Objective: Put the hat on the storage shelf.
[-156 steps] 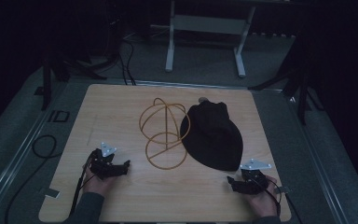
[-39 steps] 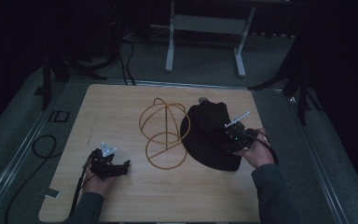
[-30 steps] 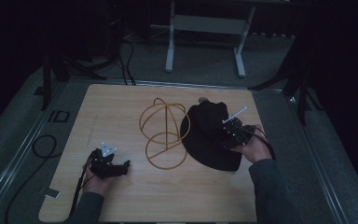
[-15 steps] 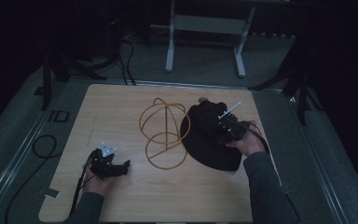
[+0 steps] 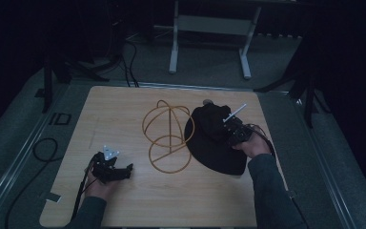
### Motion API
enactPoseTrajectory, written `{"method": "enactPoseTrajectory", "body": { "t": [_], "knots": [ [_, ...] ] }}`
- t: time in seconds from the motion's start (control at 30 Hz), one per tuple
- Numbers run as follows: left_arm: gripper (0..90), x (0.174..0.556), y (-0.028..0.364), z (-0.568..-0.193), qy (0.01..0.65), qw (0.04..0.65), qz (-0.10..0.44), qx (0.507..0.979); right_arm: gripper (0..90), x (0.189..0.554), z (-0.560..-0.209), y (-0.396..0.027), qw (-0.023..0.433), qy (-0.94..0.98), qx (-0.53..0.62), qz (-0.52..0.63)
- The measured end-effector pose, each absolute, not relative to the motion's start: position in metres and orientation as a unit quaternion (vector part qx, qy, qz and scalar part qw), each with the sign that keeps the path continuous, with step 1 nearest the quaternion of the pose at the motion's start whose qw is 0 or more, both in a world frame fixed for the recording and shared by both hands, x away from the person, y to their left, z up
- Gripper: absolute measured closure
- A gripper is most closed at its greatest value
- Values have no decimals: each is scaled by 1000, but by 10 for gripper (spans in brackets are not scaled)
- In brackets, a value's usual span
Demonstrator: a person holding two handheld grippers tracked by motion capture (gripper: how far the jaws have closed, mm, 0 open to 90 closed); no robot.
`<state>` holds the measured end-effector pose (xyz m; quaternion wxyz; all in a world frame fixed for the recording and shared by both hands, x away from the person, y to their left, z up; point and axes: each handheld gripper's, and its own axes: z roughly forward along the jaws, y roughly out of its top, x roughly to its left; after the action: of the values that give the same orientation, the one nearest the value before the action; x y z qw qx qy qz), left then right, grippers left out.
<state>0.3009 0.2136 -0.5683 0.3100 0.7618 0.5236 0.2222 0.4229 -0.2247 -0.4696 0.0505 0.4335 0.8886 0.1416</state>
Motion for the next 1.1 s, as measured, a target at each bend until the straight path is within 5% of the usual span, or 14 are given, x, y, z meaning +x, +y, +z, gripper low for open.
{"method": "enactPoseTrajectory", "body": {
  "t": [0.2, 1.1],
  "knots": [
    [94, 301, 214, -568, 523, 310, 222, 762, 866, 420, -464, -227, 65, 885, 432, 160],
    [94, 301, 214, -568, 523, 310, 222, 762, 875, 406, -436, -230, 75, 880, 416, 217]
  ]
}}
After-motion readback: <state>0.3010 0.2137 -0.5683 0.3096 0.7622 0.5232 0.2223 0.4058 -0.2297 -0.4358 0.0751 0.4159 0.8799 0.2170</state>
